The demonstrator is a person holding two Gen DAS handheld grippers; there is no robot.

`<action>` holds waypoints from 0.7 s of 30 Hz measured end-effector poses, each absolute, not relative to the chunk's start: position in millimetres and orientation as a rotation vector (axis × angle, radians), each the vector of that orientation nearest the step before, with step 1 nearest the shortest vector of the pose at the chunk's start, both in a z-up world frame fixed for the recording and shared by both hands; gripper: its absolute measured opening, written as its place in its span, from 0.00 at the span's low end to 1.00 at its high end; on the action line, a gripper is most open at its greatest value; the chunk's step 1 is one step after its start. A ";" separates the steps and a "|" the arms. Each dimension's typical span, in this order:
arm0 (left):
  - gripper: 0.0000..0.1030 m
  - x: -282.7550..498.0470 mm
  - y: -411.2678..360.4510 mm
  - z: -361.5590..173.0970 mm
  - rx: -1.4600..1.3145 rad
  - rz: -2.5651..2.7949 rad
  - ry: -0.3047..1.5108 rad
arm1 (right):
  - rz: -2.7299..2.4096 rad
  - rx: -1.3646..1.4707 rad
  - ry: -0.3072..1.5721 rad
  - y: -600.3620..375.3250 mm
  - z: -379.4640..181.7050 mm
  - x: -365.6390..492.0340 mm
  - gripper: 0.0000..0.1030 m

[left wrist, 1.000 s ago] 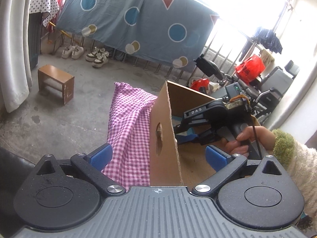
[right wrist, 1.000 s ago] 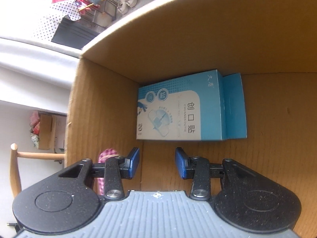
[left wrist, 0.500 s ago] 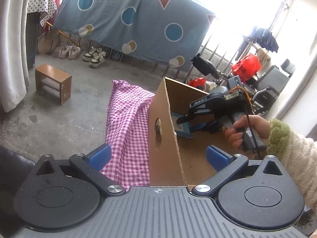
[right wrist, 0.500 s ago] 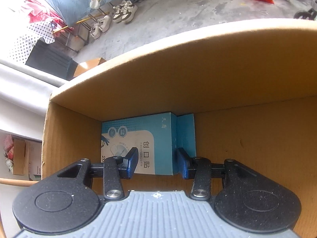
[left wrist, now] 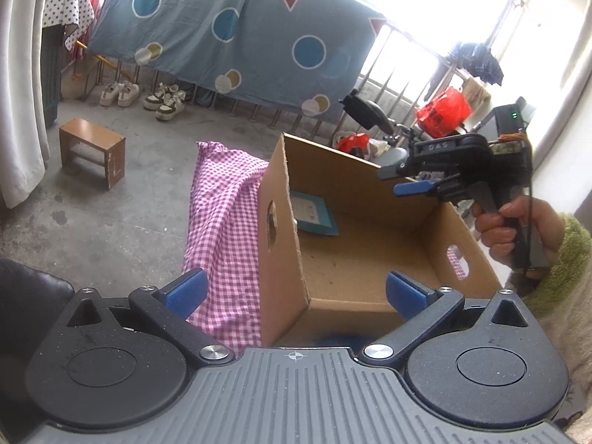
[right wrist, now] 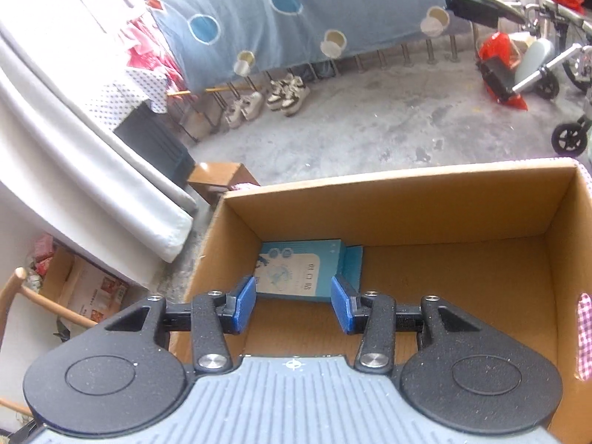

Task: Organize soft objects
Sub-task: 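Reach the right gripper to the blue wet-wipes pack and grasp it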

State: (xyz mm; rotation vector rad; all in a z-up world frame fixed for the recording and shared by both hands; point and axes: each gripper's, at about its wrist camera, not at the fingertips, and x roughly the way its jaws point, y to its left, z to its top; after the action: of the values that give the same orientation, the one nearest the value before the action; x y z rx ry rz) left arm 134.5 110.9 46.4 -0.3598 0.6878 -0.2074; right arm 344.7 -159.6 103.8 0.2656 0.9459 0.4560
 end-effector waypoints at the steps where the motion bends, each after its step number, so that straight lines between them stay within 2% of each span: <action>1: 1.00 129.9 109.2 49.2 -0.351 -0.215 0.683 | 0.478 0.270 0.917 -165.0 113.6 329.4 0.47; 7: 1.00 101.2 94.3 60.6 -0.262 -0.229 0.641 | 0.580 0.335 0.769 -200.0 149.2 237.9 0.49; 10: 1.00 95.3 86.5 57.7 -0.232 -0.253 0.654 | 0.600 0.355 0.755 -208.5 141.1 201.2 0.64; 12: 1.00 95.2 76.9 50.5 -0.203 -0.267 0.676 | 0.598 0.345 0.783 -206.1 122.1 184.5 0.78; 14: 1.00 100.2 66.6 40.5 -0.164 -0.281 0.727 | 0.577 0.340 0.827 -201.6 99.5 171.8 0.86; 19: 1.00 110.1 44.0 11.1 -0.128 -0.355 0.816 | 0.494 0.419 0.929 -196.7 42.8 157.5 0.86; 21: 1.00 112.1 36.2 1.1 -0.131 -0.386 0.841 | 0.478 0.466 0.956 -196.7 29.1 157.5 0.82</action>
State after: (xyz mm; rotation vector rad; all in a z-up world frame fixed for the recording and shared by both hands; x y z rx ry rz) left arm 112.1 36.2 1.1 -0.1310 0.8407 -0.3860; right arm 157.5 -196.7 29.1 0.4660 0.9559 0.4784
